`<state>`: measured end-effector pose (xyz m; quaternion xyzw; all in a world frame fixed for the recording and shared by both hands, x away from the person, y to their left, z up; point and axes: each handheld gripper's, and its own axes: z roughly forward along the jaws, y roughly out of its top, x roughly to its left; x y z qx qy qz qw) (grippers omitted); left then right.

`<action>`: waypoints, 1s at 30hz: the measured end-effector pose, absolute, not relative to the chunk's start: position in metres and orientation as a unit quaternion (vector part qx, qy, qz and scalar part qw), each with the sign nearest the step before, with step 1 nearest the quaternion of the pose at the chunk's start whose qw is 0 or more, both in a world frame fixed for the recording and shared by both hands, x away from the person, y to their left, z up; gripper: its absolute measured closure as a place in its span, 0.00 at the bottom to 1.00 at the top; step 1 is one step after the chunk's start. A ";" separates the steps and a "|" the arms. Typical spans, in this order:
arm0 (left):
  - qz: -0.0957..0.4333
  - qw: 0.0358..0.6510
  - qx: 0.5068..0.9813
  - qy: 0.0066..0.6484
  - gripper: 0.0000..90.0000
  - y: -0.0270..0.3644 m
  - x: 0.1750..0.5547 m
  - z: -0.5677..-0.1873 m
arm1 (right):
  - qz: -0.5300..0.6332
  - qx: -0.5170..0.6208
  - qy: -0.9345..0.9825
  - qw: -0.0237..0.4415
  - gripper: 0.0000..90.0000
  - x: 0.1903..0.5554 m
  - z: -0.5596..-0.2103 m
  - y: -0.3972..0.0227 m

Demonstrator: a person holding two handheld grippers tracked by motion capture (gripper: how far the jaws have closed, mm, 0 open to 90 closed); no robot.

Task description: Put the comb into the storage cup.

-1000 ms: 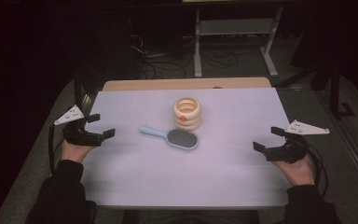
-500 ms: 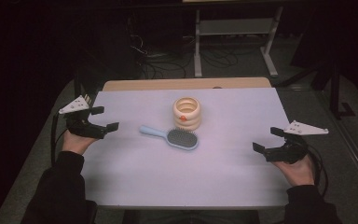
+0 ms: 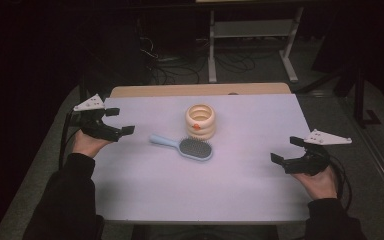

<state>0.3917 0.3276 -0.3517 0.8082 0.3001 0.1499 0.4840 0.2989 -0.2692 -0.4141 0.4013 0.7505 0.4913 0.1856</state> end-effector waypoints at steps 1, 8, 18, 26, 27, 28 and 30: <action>0.150 0.484 0.808 0.300 0.00 0.328 0.392 -0.352 | 0.491 0.401 0.750 0.186 0.00 0.299 -0.414 -0.269; 0.144 0.480 0.815 0.292 0.00 0.314 0.400 -0.346 | 0.492 0.400 0.751 0.187 0.00 0.299 -0.414 -0.269; 0.137 0.469 0.824 0.287 0.00 0.302 0.410 -0.344 | 0.492 0.400 0.751 0.186 0.00 0.298 -0.414 -0.269; 0.133 0.474 0.821 0.289 0.00 0.298 0.418 -0.341 | 0.490 0.400 0.752 0.185 0.00 0.298 -0.414 -0.268; 0.132 0.476 0.819 0.291 0.00 0.298 0.420 -0.341 | 0.490 0.400 0.752 0.185 0.00 0.298 -0.414 -0.268; 0.132 0.479 0.817 0.293 0.00 0.298 0.422 -0.341 | 0.490 0.399 0.752 0.185 0.00 0.298 -0.414 -0.268; 0.132 0.480 0.816 0.293 0.00 0.297 0.425 -0.341 | 0.491 0.399 0.752 0.186 0.00 0.298 -0.414 -0.268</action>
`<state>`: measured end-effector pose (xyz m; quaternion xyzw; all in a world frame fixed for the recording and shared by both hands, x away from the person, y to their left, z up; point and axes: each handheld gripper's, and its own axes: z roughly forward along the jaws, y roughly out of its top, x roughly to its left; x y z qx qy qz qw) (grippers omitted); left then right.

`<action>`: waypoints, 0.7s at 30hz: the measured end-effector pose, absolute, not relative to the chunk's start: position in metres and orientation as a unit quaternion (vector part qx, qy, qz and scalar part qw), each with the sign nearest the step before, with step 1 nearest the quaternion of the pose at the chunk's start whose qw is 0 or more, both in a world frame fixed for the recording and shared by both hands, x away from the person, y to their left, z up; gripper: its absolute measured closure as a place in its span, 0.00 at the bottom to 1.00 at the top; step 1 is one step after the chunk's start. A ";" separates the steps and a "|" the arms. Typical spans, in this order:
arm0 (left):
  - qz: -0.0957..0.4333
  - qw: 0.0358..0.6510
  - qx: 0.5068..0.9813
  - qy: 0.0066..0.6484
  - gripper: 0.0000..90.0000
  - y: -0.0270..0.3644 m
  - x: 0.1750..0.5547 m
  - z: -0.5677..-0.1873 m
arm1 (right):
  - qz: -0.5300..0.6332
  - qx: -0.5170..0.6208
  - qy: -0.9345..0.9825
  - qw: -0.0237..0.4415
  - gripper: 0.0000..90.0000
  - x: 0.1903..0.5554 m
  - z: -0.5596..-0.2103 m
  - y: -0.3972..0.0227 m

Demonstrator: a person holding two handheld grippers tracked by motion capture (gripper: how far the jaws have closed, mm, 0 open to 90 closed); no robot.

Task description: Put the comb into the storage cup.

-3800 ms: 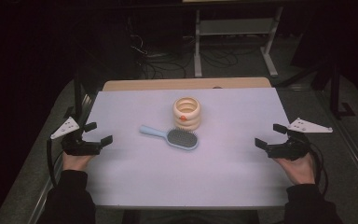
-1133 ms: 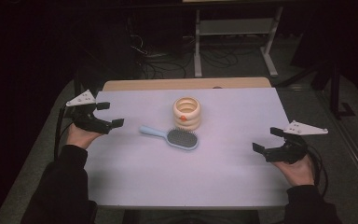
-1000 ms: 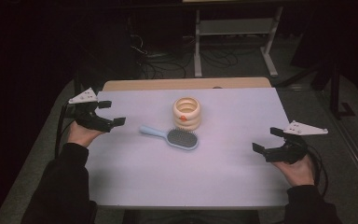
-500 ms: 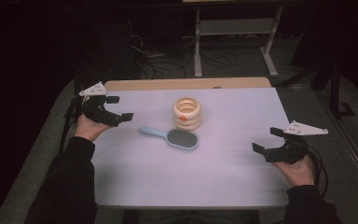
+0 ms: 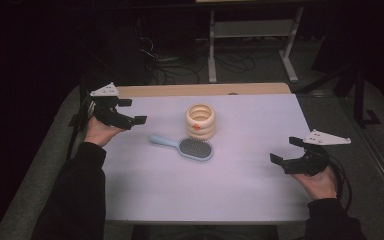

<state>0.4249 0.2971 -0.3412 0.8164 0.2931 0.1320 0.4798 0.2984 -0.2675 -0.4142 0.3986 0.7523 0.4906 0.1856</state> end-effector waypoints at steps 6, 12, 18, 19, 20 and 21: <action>0.130 0.463 0.827 0.293 0.00 0.290 0.435 -0.343 | 0.490 0.399 0.753 0.185 0.00 0.299 -0.414 -0.268; 0.125 0.453 0.832 0.295 0.00 0.281 0.444 -0.348 | 0.488 0.399 0.754 0.186 0.00 0.299 -0.415 -0.267; 0.130 0.449 0.832 0.299 0.05 0.278 0.450 -0.354 | 0.489 0.399 0.753 0.186 0.00 0.299 -0.415 -0.267; 0.129 0.452 0.830 0.301 0.05 0.277 0.451 -0.355 | 0.489 0.399 0.753 0.186 0.00 0.299 -0.415 -0.267; 0.129 0.454 0.828 0.303 0.06 0.277 0.452 -0.355 | 0.489 0.399 0.753 0.186 0.00 0.299 -0.414 -0.267; 0.128 0.454 0.828 0.304 0.07 0.277 0.453 -0.356 | 0.489 0.398 0.753 0.186 0.00 0.299 -0.415 -0.267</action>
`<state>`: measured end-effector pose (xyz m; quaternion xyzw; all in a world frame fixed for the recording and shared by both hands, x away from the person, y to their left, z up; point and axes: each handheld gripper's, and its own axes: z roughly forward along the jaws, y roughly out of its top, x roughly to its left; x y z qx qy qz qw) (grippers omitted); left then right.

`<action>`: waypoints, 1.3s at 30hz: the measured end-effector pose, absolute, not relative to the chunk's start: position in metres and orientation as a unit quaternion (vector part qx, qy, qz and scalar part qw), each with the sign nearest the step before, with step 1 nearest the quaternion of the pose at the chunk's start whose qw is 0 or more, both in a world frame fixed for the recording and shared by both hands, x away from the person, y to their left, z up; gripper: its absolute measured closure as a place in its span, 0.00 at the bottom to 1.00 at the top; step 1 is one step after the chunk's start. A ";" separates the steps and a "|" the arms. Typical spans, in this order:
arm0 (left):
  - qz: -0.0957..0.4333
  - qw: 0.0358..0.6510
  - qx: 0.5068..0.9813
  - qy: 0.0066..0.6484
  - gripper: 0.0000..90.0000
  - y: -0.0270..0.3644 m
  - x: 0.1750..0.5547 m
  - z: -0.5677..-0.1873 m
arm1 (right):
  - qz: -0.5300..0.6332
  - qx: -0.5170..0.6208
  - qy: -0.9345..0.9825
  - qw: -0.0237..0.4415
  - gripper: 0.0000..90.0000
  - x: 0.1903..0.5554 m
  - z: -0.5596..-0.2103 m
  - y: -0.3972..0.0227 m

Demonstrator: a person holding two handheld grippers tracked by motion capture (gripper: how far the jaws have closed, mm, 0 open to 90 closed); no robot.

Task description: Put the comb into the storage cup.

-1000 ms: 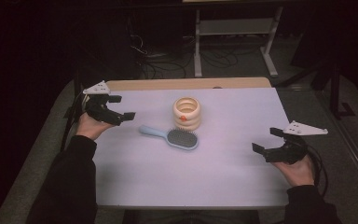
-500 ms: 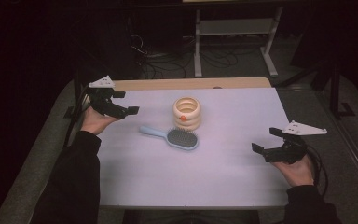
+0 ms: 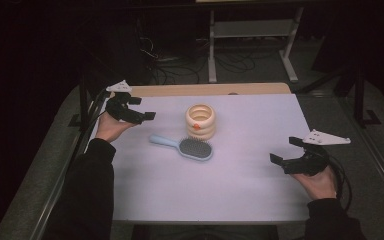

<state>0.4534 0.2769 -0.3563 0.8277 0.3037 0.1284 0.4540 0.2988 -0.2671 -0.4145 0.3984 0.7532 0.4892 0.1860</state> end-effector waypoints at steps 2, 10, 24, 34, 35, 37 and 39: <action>0.130 0.449 0.830 0.304 0.09 0.276 0.455 -0.358 | 0.489 0.399 0.753 0.185 0.00 0.299 -0.415 -0.267; 0.118 0.443 0.834 0.306 0.21 0.272 0.462 -0.367 | 0.491 0.398 0.753 0.184 0.00 0.298 -0.414 -0.267; 0.104 0.450 0.831 0.309 0.52 0.267 0.471 -0.378 | 0.494 0.399 0.751 0.182 0.00 0.297 -0.414 -0.268; 0.118 0.407 0.845 0.325 0.90 0.262 0.471 -0.388 | 0.491 0.398 0.753 0.180 0.00 0.298 -0.415 -0.268; 0.118 0.405 0.848 0.322 0.95 0.262 0.471 -0.389 | 0.491 0.399 0.754 0.179 0.00 0.298 -0.415 -0.267; 0.118 0.400 0.851 0.320 0.99 0.262 0.470 -0.391 | 0.490 0.398 0.755 0.179 0.00 0.298 -0.415 -0.267; 0.117 0.396 0.853 0.319 1.00 0.262 0.471 -0.392 | 0.488 0.398 0.756 0.178 0.00 0.298 -0.416 -0.266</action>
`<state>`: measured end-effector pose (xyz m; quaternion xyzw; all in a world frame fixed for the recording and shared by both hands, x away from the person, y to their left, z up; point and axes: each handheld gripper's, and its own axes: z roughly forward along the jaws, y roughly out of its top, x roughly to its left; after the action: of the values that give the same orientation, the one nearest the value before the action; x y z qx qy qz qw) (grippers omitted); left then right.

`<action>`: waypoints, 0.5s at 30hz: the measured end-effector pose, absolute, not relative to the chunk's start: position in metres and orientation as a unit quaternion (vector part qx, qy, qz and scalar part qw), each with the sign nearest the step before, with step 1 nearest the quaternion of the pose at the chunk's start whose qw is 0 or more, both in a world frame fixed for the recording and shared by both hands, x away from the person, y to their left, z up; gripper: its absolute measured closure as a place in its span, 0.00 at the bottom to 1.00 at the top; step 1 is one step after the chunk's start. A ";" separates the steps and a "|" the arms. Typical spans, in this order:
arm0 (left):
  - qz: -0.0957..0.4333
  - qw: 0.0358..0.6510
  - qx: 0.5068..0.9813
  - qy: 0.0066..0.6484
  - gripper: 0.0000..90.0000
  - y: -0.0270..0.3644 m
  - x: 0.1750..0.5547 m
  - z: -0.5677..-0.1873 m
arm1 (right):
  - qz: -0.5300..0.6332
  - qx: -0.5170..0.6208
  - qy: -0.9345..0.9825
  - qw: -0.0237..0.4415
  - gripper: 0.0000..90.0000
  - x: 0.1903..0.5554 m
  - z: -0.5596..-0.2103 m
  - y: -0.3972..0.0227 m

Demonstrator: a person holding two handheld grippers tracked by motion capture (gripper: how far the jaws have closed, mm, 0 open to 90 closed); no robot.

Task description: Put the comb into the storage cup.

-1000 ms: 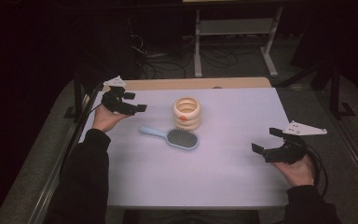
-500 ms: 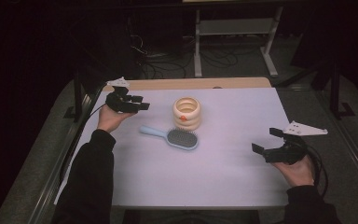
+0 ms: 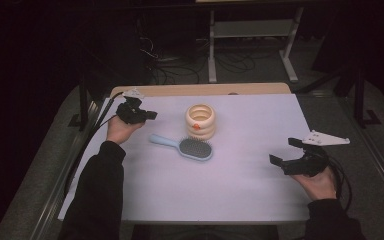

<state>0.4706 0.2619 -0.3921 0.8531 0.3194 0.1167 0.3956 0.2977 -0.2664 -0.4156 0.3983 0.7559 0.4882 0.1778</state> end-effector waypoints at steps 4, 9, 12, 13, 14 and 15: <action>0.111 0.389 0.856 0.321 1.00 0.263 0.471 -0.397 | 0.486 0.397 0.758 0.176 0.00 0.298 -0.416 -0.266; 0.106 0.389 0.856 0.324 1.00 0.262 0.473 -0.401 | 0.485 0.397 0.759 0.175 0.00 0.298 -0.416 -0.265; 0.104 0.386 0.857 0.325 1.00 0.260 0.472 -0.403 | 0.485 0.397 0.759 0.176 0.00 0.298 -0.416 -0.266; 0.104 0.386 0.857 0.324 1.00 0.260 0.472 -0.404 | 0.485 0.397 0.759 0.175 0.00 0.298 -0.416 -0.266; 0.102 0.389 0.856 0.327 1.00 0.260 0.471 -0.406 | 0.485 0.397 0.760 0.175 0.00 0.298 -0.416 -0.265; 0.101 0.391 0.854 0.327 1.00 0.260 0.471 -0.408 | 0.484 0.397 0.760 0.176 0.00 0.298 -0.416 -0.265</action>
<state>0.4707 0.2603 -0.4081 0.8543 0.3272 0.1010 0.3911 0.2979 -0.2654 -0.4163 0.3968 0.7597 0.4843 0.1756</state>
